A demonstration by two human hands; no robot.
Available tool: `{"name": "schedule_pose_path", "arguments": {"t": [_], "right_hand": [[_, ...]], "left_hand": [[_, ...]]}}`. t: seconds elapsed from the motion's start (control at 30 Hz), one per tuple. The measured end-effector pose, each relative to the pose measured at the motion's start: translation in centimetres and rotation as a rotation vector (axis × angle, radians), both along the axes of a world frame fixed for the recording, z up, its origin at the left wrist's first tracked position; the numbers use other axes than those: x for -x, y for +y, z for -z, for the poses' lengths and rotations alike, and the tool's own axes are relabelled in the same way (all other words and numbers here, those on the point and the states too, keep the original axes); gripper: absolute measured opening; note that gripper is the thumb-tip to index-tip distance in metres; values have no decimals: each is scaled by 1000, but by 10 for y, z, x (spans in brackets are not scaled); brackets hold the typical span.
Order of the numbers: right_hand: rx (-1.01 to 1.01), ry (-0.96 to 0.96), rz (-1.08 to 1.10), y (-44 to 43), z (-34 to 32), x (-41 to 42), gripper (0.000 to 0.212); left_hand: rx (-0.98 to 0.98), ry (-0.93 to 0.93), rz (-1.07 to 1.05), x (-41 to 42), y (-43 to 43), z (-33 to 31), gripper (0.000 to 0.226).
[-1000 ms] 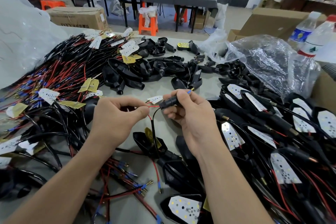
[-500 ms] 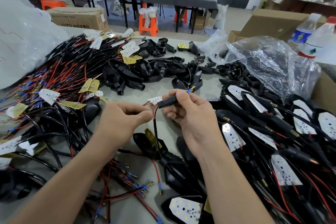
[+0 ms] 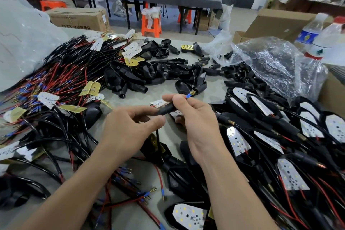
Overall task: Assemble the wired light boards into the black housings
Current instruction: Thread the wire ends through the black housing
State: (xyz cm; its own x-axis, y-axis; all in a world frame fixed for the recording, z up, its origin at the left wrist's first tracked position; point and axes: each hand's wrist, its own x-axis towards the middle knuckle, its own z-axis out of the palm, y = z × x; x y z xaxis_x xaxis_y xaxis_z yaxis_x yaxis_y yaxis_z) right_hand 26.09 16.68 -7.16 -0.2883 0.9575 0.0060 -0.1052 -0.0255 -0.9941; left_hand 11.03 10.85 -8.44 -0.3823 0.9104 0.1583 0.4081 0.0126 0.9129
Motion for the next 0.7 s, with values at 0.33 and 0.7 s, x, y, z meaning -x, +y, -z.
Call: {"name": "schedule_pose_path", "arguments": {"t": [0.33,0.7], "right_hand": [[-138,-21,57,6,-28,-3,37],[-376,-133,348,62,-124,27,36]], "left_hand": [[-92,-216,253,-19,-4,-8,33],[-69,-417,313,-28,-11,-18,28]]}}
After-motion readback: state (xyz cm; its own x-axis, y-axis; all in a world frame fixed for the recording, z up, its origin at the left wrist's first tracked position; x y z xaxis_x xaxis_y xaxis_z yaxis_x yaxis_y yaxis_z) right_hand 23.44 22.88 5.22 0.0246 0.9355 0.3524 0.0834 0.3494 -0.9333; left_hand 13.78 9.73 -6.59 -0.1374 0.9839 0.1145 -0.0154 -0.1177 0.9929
